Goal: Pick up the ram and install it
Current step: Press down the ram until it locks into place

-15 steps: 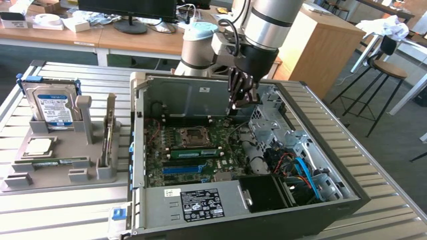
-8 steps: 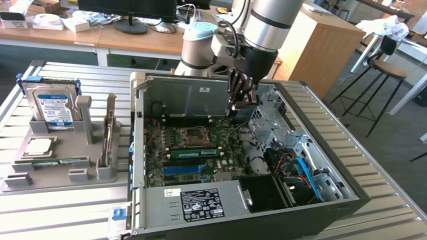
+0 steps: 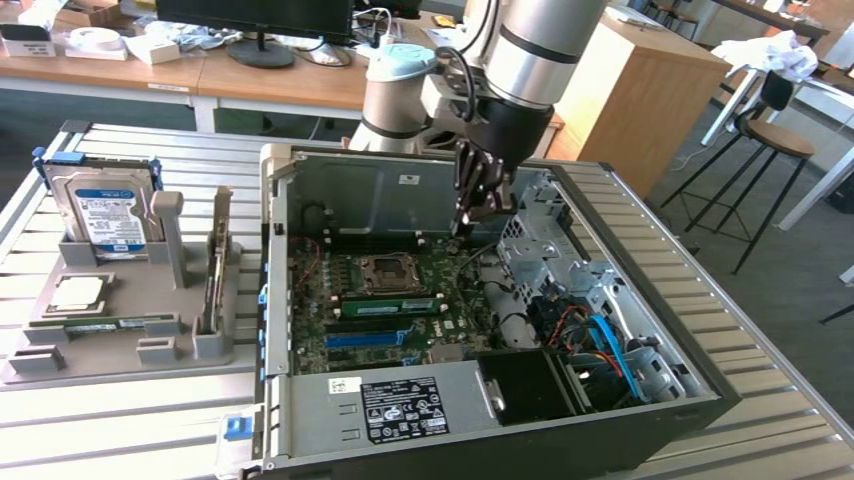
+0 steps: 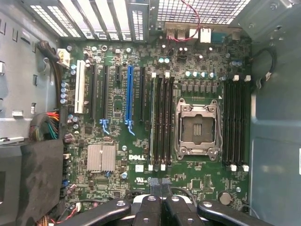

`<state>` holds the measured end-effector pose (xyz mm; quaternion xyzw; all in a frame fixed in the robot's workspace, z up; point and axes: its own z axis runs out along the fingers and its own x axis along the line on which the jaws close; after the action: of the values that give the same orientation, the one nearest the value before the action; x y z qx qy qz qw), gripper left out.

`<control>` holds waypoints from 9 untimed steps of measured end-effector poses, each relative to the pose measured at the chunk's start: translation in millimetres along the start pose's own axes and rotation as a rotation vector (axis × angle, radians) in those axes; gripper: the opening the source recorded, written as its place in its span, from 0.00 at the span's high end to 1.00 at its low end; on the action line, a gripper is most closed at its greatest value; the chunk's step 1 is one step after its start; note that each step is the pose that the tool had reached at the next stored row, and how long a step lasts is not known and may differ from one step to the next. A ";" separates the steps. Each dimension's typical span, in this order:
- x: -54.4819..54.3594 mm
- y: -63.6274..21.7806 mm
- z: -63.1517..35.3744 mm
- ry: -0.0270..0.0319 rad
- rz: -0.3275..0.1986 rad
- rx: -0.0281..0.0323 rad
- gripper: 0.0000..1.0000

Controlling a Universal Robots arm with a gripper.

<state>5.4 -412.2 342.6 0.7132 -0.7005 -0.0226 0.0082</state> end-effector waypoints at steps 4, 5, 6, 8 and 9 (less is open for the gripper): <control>0.1 -0.1 2.4 0.0000 0.000 0.0000 0.90; 0.1 -0.1 2.9 0.0000 0.000 0.0000 0.90; 0.1 -0.2 3.4 0.0000 0.000 0.0000 0.90; 0.1 -0.2 4.4 0.0000 0.000 0.0000 0.90; 0.2 -0.2 4.8 0.0000 0.000 0.0000 0.90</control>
<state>5.4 -412.3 337.8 0.7132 -0.7005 -0.0226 0.0082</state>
